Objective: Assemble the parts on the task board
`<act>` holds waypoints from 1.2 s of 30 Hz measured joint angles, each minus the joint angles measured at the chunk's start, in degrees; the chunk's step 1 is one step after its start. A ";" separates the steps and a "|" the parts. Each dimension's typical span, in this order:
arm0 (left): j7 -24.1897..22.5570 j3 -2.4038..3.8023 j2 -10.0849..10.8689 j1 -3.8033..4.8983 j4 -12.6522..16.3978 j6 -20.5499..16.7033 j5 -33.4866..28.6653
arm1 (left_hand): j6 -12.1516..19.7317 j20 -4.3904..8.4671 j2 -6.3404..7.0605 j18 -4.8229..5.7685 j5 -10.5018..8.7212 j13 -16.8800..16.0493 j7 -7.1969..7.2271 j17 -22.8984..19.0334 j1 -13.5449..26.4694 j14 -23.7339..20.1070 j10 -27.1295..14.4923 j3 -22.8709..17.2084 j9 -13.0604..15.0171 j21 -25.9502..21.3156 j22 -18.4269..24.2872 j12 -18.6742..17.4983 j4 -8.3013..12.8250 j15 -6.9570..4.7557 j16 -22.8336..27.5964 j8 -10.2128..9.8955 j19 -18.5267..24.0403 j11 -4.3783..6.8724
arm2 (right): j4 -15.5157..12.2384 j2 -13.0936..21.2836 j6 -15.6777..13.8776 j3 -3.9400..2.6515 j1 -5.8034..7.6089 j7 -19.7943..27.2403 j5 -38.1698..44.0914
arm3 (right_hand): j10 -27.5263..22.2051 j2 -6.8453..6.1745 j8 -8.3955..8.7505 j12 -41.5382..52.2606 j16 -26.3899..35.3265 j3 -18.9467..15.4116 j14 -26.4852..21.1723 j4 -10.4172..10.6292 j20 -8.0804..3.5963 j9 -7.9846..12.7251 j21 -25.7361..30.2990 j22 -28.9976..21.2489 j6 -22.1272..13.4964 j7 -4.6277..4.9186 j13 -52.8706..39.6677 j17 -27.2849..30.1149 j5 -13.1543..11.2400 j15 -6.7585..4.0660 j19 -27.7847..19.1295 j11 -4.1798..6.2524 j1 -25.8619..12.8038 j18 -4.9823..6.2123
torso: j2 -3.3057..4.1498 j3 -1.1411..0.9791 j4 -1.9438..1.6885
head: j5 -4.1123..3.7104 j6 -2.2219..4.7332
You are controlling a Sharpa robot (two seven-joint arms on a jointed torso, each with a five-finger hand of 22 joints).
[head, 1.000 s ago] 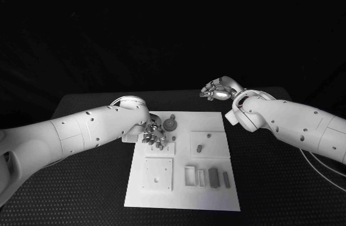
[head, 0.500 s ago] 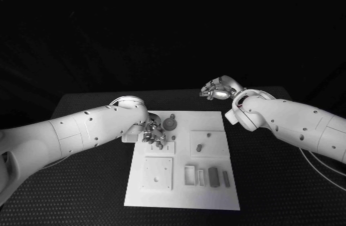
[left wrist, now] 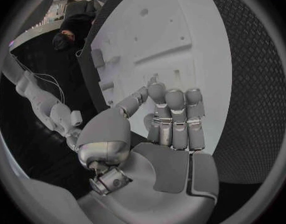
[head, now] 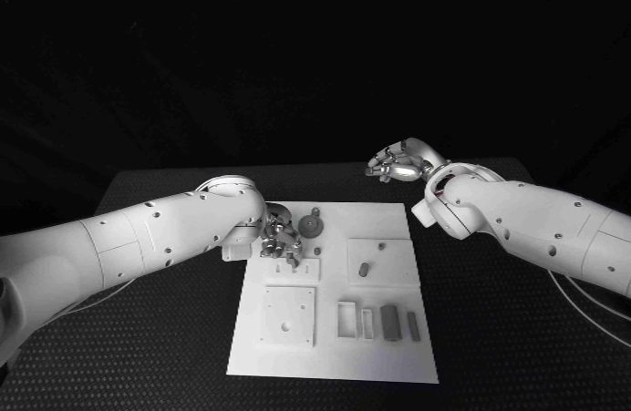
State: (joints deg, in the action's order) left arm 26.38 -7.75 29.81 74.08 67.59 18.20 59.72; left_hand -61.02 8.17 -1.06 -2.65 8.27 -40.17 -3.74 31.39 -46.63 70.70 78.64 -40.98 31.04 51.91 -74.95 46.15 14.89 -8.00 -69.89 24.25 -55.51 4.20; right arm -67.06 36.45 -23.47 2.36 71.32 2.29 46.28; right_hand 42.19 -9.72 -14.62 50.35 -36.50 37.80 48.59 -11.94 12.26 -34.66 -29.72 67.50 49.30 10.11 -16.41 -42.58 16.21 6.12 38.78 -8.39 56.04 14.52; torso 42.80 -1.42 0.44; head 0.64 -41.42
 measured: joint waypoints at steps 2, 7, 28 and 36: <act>-0.02 0.00 0.47 0.00 0.58 -0.92 -0.46 | -0.01 0.00 0.01 0.00 0.66 -0.10 -0.01 0.06 -0.01 0.37 0.11 -0.03 0.00 0.14 0.00 0.16 0.04 0.01 -0.30 0.00 0.00 0.09 | -0.02 0.06 0.00 0.00 0.00 0.00 0.00 | 0.00 0.00 0.00 0.00 0.00 0.00 0.00 0.00 0.00 0.00 0.00 0.00 0.00 0.00 0.00 0.00 0.00 0.00 0.00 0.00 0.00 0.00 | 0.00 -0.01 0.00 | 0.01 0.01; -0.10 -0.02 1.68 0.00 2.52 -3.15 -1.26 | -0.02 0.30 0.25 0.00 1.62 -0.24 -0.02 0.15 -0.25 0.58 0.31 -0.08 0.01 0.44 0.01 0.16 0.39 -0.18 -0.45 -0.01 -0.31 0.28 | -0.07 0.20 0.00 0.00 0.00 0.00 0.00 | 0.00 0.00 0.00 0.00 0.00 0.00 0.00 0.00 0.00 0.00 0.00 0.00 0.00 0.00 0.00 0.00 0.00 0.00 0.00 0.00 0.00 0.00 | 0.00 0.00 -0.01 | 0.02 0.01; -2.27 -4.32 12.79 -1.36 17.79 -27.63 1.90 | -0.24 0.72 1.34 0.00 3.43 -0.67 -0.23 0.36 -1.34 2.03 1.97 -0.15 0.04 1.11 0.02 0.40 0.63 -0.59 -1.33 -0.45 -1.94 0.94 | -0.43 1.53 -0.02 0.00 0.00 -0.02 0.00 | 0.00 0.00 0.00 0.23 0.00 0.00 0.01 0.00 0.00 0.00 0.00 0.04 0.00 0.00 0.05 0.00 -0.01 -0.01 0.00 0.00 0.00 0.00 | -0.11 0.02 -0.21 | -0.06 -0.06; -3.34 -5.33 14.17 -2.37 20.38 -35.23 4.74 | -0.32 0.93 1.80 0.01 3.43 -0.73 -0.30 0.35 -1.80 2.33 2.14 -0.50 0.04 1.11 0.03 0.40 0.31 -0.68 -1.33 -0.33 -2.14 0.90 | -0.57 1.81 -0.03 0.01 0.00 -0.03 0.00 | 0.00 0.00 0.00 0.23 0.00 0.00 0.01 0.00 0.00 0.00 0.15 0.09 0.00 0.00 0.05 0.00 -0.01 -0.01 0.00 0.00 0.00 0.00 | -0.26 0.03 -0.52 | -0.09 -0.21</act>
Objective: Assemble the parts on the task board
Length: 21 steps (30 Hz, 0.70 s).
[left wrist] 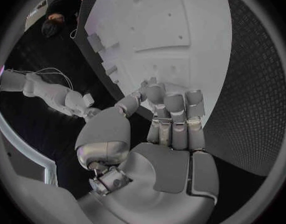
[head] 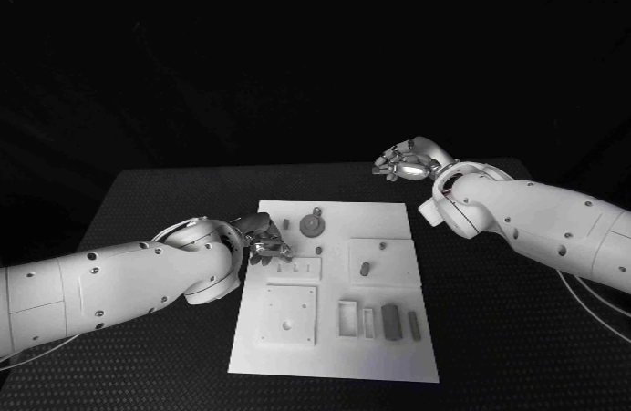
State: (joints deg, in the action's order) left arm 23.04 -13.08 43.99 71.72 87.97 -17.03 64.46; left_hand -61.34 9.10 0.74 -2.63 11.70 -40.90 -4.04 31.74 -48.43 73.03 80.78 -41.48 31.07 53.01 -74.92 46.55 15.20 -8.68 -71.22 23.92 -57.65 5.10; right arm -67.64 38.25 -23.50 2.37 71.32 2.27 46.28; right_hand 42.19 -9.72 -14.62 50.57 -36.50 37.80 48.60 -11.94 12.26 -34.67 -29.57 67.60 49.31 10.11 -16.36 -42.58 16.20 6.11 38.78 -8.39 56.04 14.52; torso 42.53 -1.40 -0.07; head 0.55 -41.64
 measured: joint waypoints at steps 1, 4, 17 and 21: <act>-0.12 0.00 0.07 -0.11 0.19 -0.72 0.34 | -0.01 0.00 0.14 0.00 0.00 0.00 0.00 0.00 -0.14 0.01 0.00 0.00 0.00 0.00 0.00 0.00 0.00 0.01 0.00 0.00 0.00 0.00 | -0.01 0.03 0.00 0.00 0.00 0.00 0.00 | 0.00 0.00 0.00 0.00 0.00 0.00 0.00 0.00 0.00 0.00 0.08 0.01 0.00 0.00 0.00 0.00 0.00 0.00 0.00 0.00 0.00 0.00 | -0.02 0.00 -0.02 | -0.01 -0.01; -0.41 -0.02 0.08 -0.55 0.80 -2.59 1.24 | -0.01 0.00 0.22 0.00 0.00 -0.06 -0.01 0.00 -0.22 0.09 0.01 -0.23 0.00 0.07 0.00 0.00 -0.23 0.08 0.00 0.00 0.00 -0.01 | -0.03 0.05 -0.01 0.00 0.01 0.00 0.00 | 0.00 0.00 0.00 0.00 0.00 0.00 0.00 0.00 0.00 0.00 0.08 0.01 0.00 0.00 0.00 0.00 0.00 0.00 0.00 0.00 0.00 0.00 | -0.07 -0.03 -0.09 | 0.09 -0.08; -1.03 -0.36 -0.96 -1.92 1.30 -6.10 4.43 | -0.03 0.10 0.60 -0.01 0.66 -0.27 -0.02 -0.01 -0.60 0.39 0.40 -0.51 0.00 0.24 0.01 0.13 -0.53 -0.01 -0.23 -0.16 -0.51 0.01 | -0.11 0.08 -0.01 -0.01 0.01 0.00 0.00 | 0.00 0.00 0.00 0.00 0.00 0.00 0.00 0.00 0.00 0.00 0.08 0.04 0.00 0.00 0.06 0.00 0.00 0.00 0.00 0.00 0.00 0.00 | -0.10 -0.13 -0.05 | 0.38 -0.03; -0.99 -0.38 -1.12 -2.56 0.86 -6.27 5.17 | -0.03 0.10 0.60 0.00 0.66 -0.42 -0.02 0.04 -0.60 0.41 0.43 -0.39 0.00 0.45 0.01 0.28 -0.66 -0.01 -0.53 -0.26 -0.51 0.01 | -0.10 0.07 -0.01 -0.01 0.01 0.00 0.00 | 0.00 0.00 0.00 0.00 0.00 0.00 0.00 0.00 0.00 0.05 0.08 0.07 0.00 0.00 0.06 0.00 0.00 0.00 0.00 0.00 0.00 0.00 | -0.09 -0.18 -0.02 | 0.46 -0.10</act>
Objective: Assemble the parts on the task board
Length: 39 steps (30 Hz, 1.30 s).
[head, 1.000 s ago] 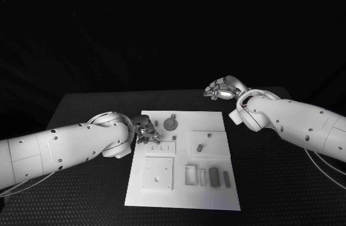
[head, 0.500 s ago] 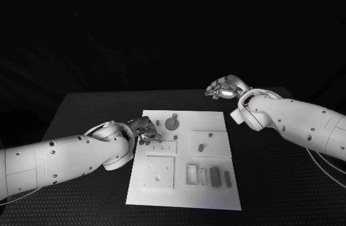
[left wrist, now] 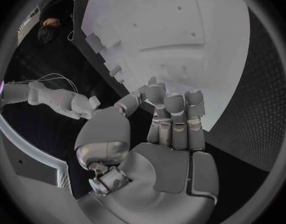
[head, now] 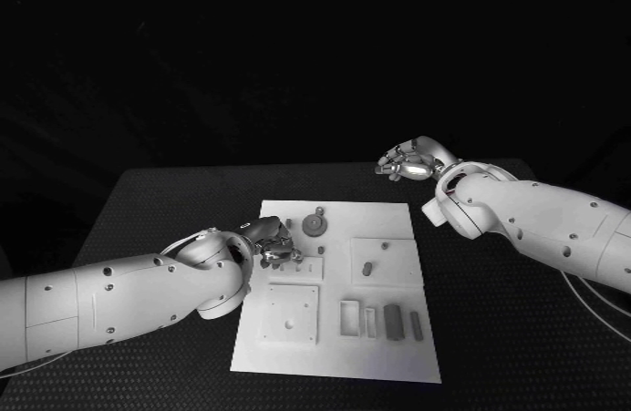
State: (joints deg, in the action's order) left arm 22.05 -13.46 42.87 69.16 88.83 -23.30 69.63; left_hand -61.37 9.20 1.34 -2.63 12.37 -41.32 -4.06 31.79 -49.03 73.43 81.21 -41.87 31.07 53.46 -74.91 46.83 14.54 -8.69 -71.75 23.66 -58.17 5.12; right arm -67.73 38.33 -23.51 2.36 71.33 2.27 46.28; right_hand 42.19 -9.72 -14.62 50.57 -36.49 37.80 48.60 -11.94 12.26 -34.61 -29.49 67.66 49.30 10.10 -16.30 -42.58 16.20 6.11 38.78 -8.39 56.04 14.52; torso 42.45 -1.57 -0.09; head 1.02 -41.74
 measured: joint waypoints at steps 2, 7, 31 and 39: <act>0.05 -0.04 -0.05 -0.13 -0.26 -0.05 0.24 | -0.01 0.00 0.22 0.00 0.11 -0.10 0.00 0.12 -0.22 0.18 0.20 0.06 0.00 0.00 0.00 0.31 -0.06 -0.14 -0.14 -0.09 0.00 0.20 | 0.01 0.00 0.00 0.00 0.00 0.00 0.00 | 0.00 0.00 0.00 0.00 0.00 0.00 0.00 0.00 0.00 0.00 0.00 0.00 0.00 0.00 0.00 0.00 0.00 0.00 0.00 0.00 0.00 0.00 | 0.02 0.00 0.00 | -0.03 -0.01; 0.09 -0.13 -0.41 -0.56 -1.04 -0.23 0.77 | -0.24 0.00 0.22 0.00 0.33 -0.36 -0.08 0.29 -0.22 0.31 0.32 0.28 0.00 0.29 0.00 0.66 -0.28 -0.12 -0.58 -0.21 0.00 0.14 | 0.02 0.00 -0.01 0.01 0.00 -0.01 0.00 | 0.00 0.00 0.00 0.00 0.00 0.00 0.00 0.00 0.00 0.00 0.00 0.00 0.00 0.00 0.00 0.00 0.00 0.00 0.00 0.00 0.00 0.00 | 0.06 0.07 -0.02 | -0.08 -0.05; 0.05 -0.27 -1.80 -1.53 -2.66 -0.23 1.95 | -0.37 0.21 0.33 0.01 0.56 -1.07 -0.02 0.77 -0.10 0.37 0.47 0.59 0.00 0.66 -0.03 1.61 -0.47 -0.26 -1.51 0.01 -0.20 0.50 | 0.03 -0.11 -0.01 0.00 0.00 -0.01 0.00 | 0.00 0.00 0.00 0.00 0.00 0.00 0.00 0.00 0.00 0.00 0.00 0.10 0.00 0.00 0.10 0.00 0.00 0.00 0.00 0.00 0.00 0.00 | 0.09 0.14 -0.03 | -0.43 -0.20; 0.07 -0.27 -2.00 -1.53 -2.72 0.63 2.32 | -0.42 0.20 0.64 0.00 0.55 -1.23 0.02 0.84 0.21 0.45 0.45 0.61 0.01 0.89 -0.02 1.94 -0.47 -0.53 -1.91 -0.01 -0.20 0.52 | 0.07 -0.16 0.00 0.01 0.00 0.00 0.00 | 0.00 0.00 0.00 0.00 0.00 0.00 0.00 0.00 0.00 0.00 0.00 0.15 0.00 0.00 0.10 0.00 0.00 0.00 0.00 0.00 0.00 0.00 | 0.09 0.08 -0.01 | -0.49 -0.21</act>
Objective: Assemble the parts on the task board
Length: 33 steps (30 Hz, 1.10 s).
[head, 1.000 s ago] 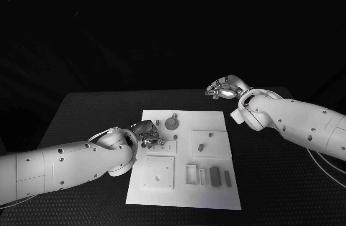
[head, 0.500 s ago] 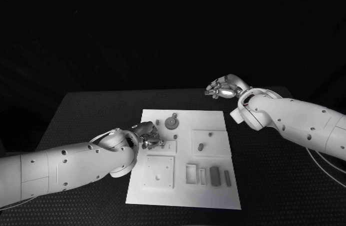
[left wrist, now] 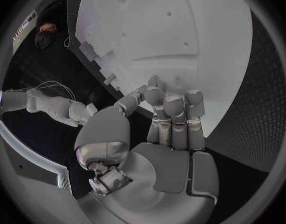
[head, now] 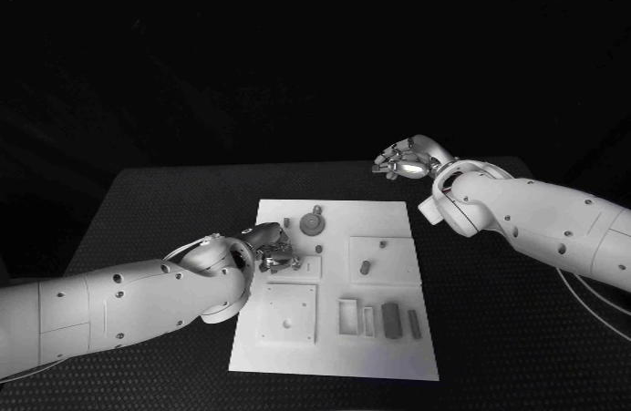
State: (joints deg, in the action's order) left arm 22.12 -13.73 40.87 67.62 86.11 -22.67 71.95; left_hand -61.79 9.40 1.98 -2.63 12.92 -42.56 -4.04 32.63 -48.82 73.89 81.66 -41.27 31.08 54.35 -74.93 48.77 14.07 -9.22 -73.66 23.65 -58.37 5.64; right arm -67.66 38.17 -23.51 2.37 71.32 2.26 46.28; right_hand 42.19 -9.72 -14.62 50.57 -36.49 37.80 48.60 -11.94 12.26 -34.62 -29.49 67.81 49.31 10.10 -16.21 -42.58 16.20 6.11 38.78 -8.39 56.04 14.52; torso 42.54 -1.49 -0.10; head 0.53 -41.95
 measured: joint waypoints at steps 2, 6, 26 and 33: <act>0.03 0.00 0.00 0.00 -0.01 0.33 0.23 | -0.05 0.00 0.07 0.00 0.00 -0.02 0.06 0.00 0.07 0.00 0.00 0.00 0.00 0.00 0.00 0.00 0.00 -0.01 0.00 -0.03 0.00 0.00 | 0.00 0.00 0.00 0.00 0.00 0.00 0.00 | 0.00 0.00 0.00 0.00 0.00 0.00 0.00 0.00 0.00 0.00 0.03 0.01 0.00 0.00 0.01 0.00 0.00 0.00 0.00 0.00 0.00 0.00 | -0.01 0.00 0.00 | 0.00 0.07; 0.10 0.03 -0.04 0.01 -0.04 0.89 0.65 | -0.07 0.00 0.12 0.00 0.00 -0.02 0.07 0.05 0.12 -0.05 0.00 0.04 0.02 0.00 0.00 0.00 -0.04 -0.06 0.00 -0.09 0.00 0.00 | 0.00 -0.01 0.00 0.00 0.00 0.00 0.00 | 0.00 0.00 0.00 0.00 0.00 0.00 0.00 0.00 0.00 0.00 0.22 0.01 0.00 0.00 0.05 0.00 0.23 0.00 0.00 0.00 0.00 0.00 | -0.01 -0.01 0.00 | 0.00 0.10; 0.16 0.09 0.07 0.07 -0.39 1.82 1.95 | -0.15 0.00 0.26 -0.01 -0.12 -0.18 0.15 0.10 -0.16 -0.03 0.03 -0.06 0.05 0.22 0.02 0.22 -0.03 -0.07 -0.23 0.14 0.01 -0.03 | 0.05 -0.08 0.00 -0.02 0.00 0.01 -0.01 | 0.00 0.00 0.00 0.00 0.00 0.00 0.00 0.00 0.21 0.00 0.22 0.12 0.00 0.00 0.11 0.00 0.67 0.00 0.21 0.00 0.00 0.01 | 0.00 0.05 -0.05 | 0.04 0.03; 0.34 0.09 0.11 0.07 -0.26 1.82 2.28 | -0.15 0.00 0.26 -0.01 0.14 -0.30 0.15 0.24 -0.16 -0.02 0.04 -0.14 0.07 0.30 0.02 0.50 -0.11 -0.06 -0.49 0.14 0.01 -0.04 | 0.09 -0.11 0.01 0.00 0.00 0.01 -0.01 | 0.00 0.00 0.00 0.00 0.00 0.00 0.00 0.00 0.21 0.00 0.22 0.12 0.00 0.00 0.11 0.00 0.66 0.00 0.21 0.00 0.00 0.01 | 0.01 0.08 -0.05 | 0.02 -0.07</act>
State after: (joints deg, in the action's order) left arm 22.46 -13.64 40.99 67.69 85.85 -20.84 74.23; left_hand -61.94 9.40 2.24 -2.64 13.06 -42.85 -3.89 32.87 -48.98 73.87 81.70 -41.41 31.15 54.65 -74.91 49.27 13.96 -9.28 -74.14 23.79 -58.36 5.60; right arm -67.57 38.06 -23.51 2.37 71.32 2.28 46.27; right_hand 42.19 -9.72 -14.62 50.57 -36.49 37.80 48.61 -11.94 12.46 -34.62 -29.28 67.93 49.31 10.10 -16.10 -42.58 16.87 6.11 38.99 -8.39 56.04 14.53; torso 42.54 -1.41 -0.15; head 0.55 -42.01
